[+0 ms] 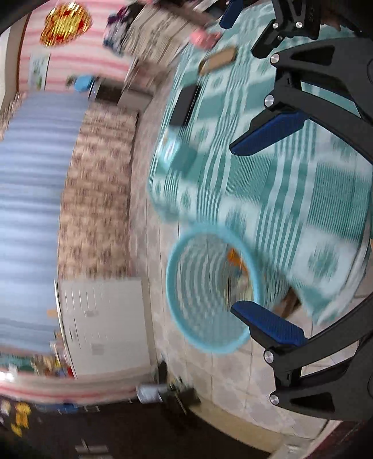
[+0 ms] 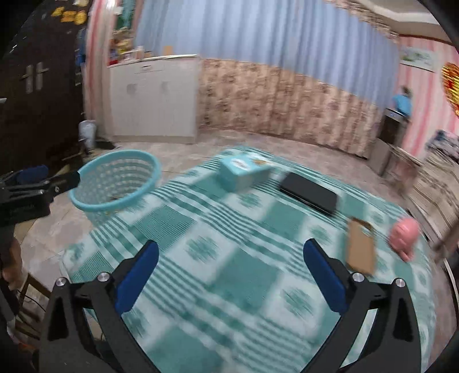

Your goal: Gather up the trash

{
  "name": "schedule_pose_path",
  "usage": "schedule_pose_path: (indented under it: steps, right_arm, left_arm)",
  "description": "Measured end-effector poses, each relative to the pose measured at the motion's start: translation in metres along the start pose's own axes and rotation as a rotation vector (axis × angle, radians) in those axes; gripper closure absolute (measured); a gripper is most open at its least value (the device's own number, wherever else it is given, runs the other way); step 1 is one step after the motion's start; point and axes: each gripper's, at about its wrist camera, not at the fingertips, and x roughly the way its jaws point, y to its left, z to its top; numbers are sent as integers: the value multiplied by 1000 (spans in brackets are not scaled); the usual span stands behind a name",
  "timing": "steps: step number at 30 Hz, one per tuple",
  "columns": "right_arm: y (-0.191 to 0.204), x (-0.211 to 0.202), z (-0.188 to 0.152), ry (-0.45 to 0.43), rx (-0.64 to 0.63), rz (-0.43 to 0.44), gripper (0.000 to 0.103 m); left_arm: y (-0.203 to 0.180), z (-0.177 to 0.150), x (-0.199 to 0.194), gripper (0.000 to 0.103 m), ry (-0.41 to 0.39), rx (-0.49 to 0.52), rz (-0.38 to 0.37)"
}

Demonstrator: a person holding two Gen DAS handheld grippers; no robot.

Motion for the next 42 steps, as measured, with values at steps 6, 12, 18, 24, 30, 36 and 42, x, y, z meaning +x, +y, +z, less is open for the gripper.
schedule_pose_path:
  steps: [6,12,18,24,30,36,42]
  right_arm:
    - [-46,-50,-40,-20,111,-174,4]
    - [-83,-91,-76,-27,226,-308,4]
    - [-99,-124,-95,-68,288,-379,4]
    - [-98,-141,-99,-123,299,-405,4]
    - [-95,-149,-101,-137,297,-421,4]
    - [-89,-150,-102,-148,279,-412,4]
    - [-82,-146,-100,-152,260,-410,4]
  left_arm:
    - [-71,-27,-25,5,-27,113,-102]
    - [-108,-39,-51,5,-62,164,-181]
    - [-128,-48,-71,5,-83,187,-242]
    - [-139,-58,-86,5,-122,221,-251]
    - [-143,-62,-91,5,-131,217,-279]
    - [-141,-64,-93,5,-142,214,-286]
    - [-138,-64,-96,5,-169,206,-288]
